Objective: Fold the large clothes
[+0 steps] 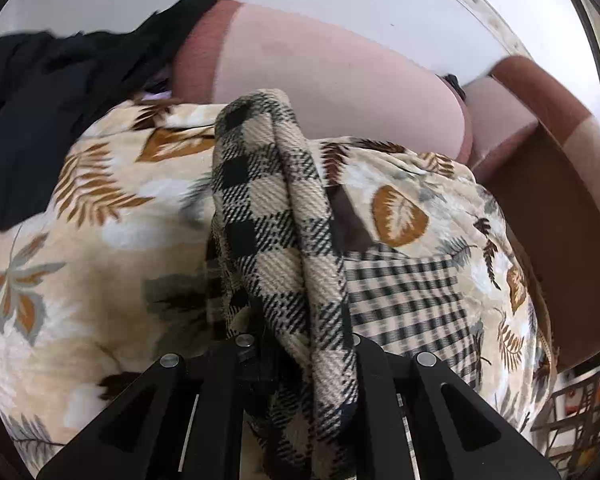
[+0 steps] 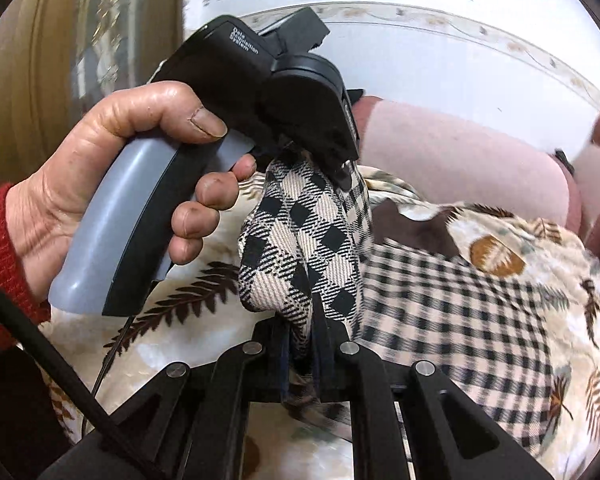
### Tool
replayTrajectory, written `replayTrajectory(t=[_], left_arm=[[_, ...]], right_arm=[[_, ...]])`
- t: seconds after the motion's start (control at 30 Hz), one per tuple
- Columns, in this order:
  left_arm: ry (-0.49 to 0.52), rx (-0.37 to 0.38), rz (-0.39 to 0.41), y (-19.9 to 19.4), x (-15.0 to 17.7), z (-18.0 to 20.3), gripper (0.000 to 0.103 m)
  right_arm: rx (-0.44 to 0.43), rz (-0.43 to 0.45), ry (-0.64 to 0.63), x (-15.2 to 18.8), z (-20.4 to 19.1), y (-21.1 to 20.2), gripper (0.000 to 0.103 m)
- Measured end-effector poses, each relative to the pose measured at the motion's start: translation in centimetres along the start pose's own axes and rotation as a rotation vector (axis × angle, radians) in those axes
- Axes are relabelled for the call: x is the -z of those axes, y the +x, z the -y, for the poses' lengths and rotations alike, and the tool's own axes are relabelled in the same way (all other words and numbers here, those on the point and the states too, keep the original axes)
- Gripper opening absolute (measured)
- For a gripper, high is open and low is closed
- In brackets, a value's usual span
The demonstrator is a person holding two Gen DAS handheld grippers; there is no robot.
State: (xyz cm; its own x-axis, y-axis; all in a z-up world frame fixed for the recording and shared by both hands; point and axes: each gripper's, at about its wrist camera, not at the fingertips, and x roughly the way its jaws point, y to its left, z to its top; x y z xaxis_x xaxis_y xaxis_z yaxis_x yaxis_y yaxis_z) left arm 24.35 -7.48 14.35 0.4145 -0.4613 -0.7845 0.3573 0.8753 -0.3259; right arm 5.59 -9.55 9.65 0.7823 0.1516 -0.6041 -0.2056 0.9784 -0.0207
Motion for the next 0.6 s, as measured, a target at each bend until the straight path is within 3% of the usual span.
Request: replayTrajectory(t=[0.3,0.6], left_arm=[[0.122,-0.010,-0.058,4.9,0.2,10.5,0.010],[0.188,-0.048,-0.139,12.2,1.2,17.2,0.010]], right_arm=[[0.075,0.001,0.124,2.2,7.8,-3.5,0.008],[0.135,-0.023,0.304,5.7,15.5,-4.3,0.008]])
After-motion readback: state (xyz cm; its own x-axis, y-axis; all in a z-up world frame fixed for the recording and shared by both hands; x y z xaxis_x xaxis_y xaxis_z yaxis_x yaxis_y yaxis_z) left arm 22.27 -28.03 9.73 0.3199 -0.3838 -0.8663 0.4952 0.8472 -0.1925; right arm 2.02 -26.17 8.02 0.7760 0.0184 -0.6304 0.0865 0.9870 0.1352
